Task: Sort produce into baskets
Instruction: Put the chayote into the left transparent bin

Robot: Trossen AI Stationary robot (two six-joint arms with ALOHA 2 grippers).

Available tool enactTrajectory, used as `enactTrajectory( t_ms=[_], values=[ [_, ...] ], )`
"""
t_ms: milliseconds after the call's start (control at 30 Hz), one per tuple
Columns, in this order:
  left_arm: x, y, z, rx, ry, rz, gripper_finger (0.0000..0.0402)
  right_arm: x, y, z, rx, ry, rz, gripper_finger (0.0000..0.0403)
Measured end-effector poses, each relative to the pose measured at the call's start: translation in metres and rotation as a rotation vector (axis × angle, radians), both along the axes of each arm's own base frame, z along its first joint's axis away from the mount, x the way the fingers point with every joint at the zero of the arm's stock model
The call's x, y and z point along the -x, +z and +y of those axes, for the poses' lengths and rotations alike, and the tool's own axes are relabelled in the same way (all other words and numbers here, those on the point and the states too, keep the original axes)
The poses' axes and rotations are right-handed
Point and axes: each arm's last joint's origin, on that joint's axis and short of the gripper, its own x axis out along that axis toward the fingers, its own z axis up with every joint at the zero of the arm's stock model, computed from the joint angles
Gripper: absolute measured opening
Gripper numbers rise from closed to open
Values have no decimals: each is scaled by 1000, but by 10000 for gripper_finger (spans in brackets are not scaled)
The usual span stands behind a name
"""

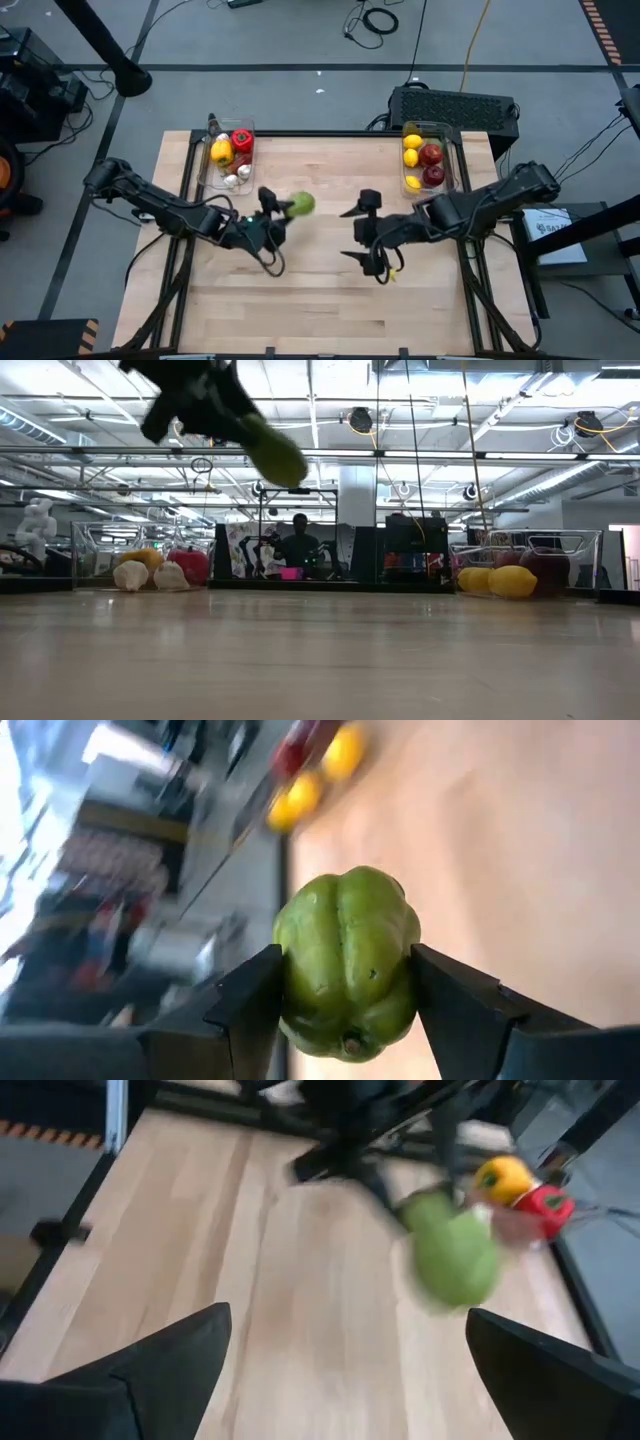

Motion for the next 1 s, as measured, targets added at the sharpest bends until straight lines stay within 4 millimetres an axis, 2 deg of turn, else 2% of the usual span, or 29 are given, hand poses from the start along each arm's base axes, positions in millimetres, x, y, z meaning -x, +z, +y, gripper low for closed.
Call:
enactTrajectory(
  t_ms=[167,433,667,800,1000],
  values=[
    [9,0,29,-70,222,39,214,4,-5,4,-4,3,54,393],
    [30,18,79,-70,458,17,214,5,-6,4,-3,-5,71,393],
    [66,25,121,-4,726,27,214,7,-9,3,-19,-27,99,393],
    [90,23,130,64,879,33,214,9,-11,2,-30,-43,119,393],
    [112,14,127,236,995,94,214,9,-11,2,-46,-59,128,393]
  ],
)
